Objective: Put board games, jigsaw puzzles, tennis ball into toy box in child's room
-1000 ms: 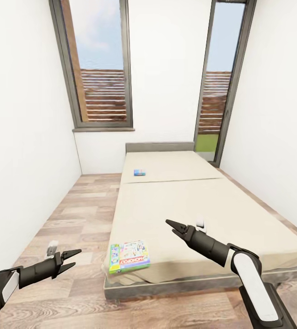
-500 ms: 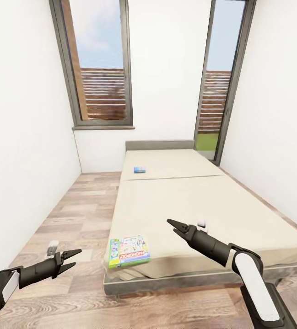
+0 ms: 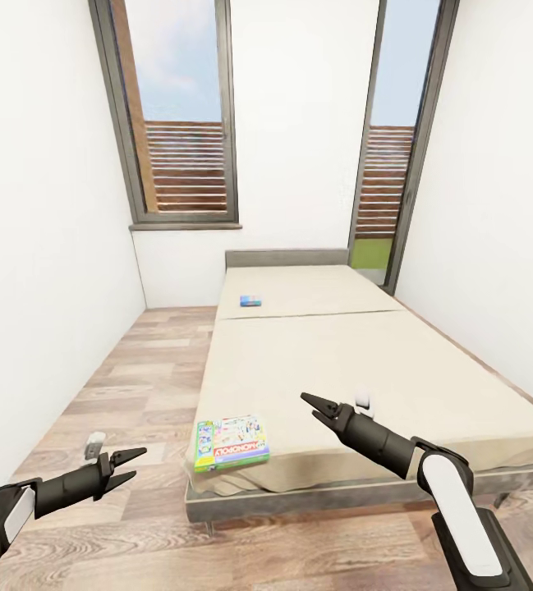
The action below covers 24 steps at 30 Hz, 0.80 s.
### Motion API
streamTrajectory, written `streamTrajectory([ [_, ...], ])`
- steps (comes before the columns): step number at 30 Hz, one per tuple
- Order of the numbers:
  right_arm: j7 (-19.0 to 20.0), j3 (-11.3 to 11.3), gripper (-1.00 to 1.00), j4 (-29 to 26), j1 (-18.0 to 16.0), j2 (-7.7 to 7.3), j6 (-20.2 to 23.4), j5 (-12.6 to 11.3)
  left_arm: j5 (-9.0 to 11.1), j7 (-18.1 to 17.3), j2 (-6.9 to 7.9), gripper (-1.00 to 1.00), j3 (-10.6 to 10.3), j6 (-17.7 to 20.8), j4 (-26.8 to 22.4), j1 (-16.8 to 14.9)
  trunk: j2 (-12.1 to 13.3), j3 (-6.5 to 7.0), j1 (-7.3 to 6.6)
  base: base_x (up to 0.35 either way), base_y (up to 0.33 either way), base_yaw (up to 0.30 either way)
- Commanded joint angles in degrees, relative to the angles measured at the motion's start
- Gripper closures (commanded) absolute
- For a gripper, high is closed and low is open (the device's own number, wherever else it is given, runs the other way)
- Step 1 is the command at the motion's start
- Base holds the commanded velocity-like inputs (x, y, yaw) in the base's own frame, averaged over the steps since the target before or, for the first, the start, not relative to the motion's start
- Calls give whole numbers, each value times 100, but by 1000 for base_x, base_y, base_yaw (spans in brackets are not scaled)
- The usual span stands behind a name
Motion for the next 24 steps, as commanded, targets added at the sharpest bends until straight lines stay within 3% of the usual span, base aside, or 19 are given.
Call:
streamTrajectory([
  [1, 43, -8, -100, 0, -4, 0, 26, 38, 5, -13, -1, -100, 12, 46, 2, -4, -2, -6, -1, 0, 0, 0],
  [15, 43, -13, -100, 0, -4, -4, 28, 33, -2, -22, -1, -100, 10, 37, 2, -4, -2, -6, -1, 0, -3, 0],
  [24, 43, -16, -100, 0, -4, -5, 28, 33, -3, -22, -3, -100, 10, 35, 2, -4, -2, -6, -1, -26, -165, 0],
])
